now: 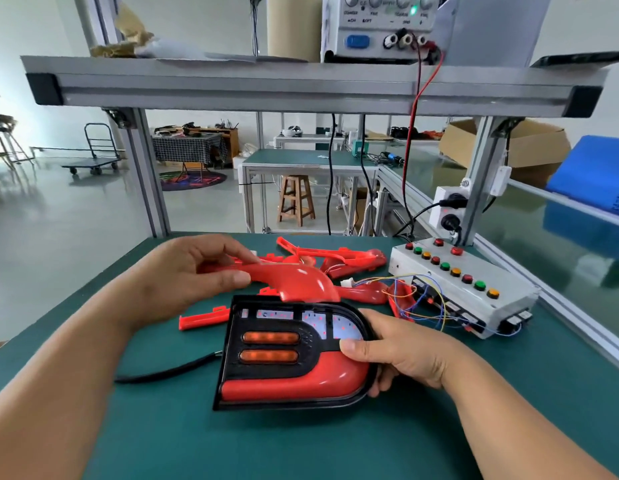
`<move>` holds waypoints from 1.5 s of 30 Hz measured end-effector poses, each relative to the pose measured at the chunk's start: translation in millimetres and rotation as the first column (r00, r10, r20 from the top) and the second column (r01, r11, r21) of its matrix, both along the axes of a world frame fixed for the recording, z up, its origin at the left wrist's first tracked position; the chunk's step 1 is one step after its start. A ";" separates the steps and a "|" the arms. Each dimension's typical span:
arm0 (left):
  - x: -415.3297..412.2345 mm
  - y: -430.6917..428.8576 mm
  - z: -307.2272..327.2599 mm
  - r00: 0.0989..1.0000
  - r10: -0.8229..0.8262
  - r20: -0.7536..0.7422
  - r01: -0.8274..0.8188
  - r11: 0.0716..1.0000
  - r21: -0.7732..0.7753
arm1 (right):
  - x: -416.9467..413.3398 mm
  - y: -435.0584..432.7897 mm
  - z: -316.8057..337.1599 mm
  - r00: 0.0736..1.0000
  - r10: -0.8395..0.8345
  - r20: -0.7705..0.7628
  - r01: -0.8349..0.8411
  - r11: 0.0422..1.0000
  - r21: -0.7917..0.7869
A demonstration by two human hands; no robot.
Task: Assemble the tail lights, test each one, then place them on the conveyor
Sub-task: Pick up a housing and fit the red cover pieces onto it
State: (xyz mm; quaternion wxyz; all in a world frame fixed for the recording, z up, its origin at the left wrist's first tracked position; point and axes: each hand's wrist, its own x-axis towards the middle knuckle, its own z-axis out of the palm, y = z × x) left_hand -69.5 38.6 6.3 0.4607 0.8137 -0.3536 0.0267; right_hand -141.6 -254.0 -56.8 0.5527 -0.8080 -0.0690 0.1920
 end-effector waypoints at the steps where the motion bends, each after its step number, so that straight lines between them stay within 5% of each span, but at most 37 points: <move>1: -2.8 -8.4 -0.9 0.998 0.001 0.061 -0.004 0.998 0.059 | -0.1 -0.1 -0.3 1.000 0.002 0.002 -0.002 1.000 -0.002; 7: -5.5 -32.1 -16.7 0.973 0.006 0.229 -0.060 0.971 0.230 | 0.5 -0.7 -2.4 1.000 0.012 0.024 -0.012 1.000 0.012; 16: -9.8 -47.2 -36.9 0.914 0.050 0.403 -0.168 0.950 0.264 | 0.6 -1.9 -2.8 1.000 0.021 0.008 -0.022 0.999 0.032; 26: -13.1 -45.5 -39.3 0.939 0.063 0.339 -0.156 0.954 0.255 | 3.0 1.6 -6.1 0.997 -0.074 -0.028 0.075 0.996 0.037; 29: -11.4 -38.2 -40.6 0.980 0.081 0.179 -0.119 0.970 0.212 | 3.5 1.5 -6.7 0.996 -0.088 -0.030 0.089 0.995 0.036; 31: -10.7 -30.5 -42.4 0.990 0.113 -0.090 -0.109 0.993 0.048 | 3.4 1.8 -6.3 0.995 -0.091 -0.027 0.092 0.995 0.034; 35: -17.2 -29.0 -47.0 0.786 -0.078 -0.613 -0.102 0.962 -0.253 | 2.6 3.4 -6.1 0.995 -0.102 -0.022 0.103 0.994 0.024; 37: -20.7 -34.5 -46.0 0.739 -0.124 -0.662 -0.154 0.926 -0.345 | 2.4 4.2 -6.2 0.994 -0.111 -0.018 0.111 0.993 0.029; 45: -23.7 -43.4 -49.6 0.780 -0.131 -0.612 -0.203 0.872 -0.446 | 2.0 6.8 -4.4 0.993 -0.114 -0.021 0.115 0.993 0.030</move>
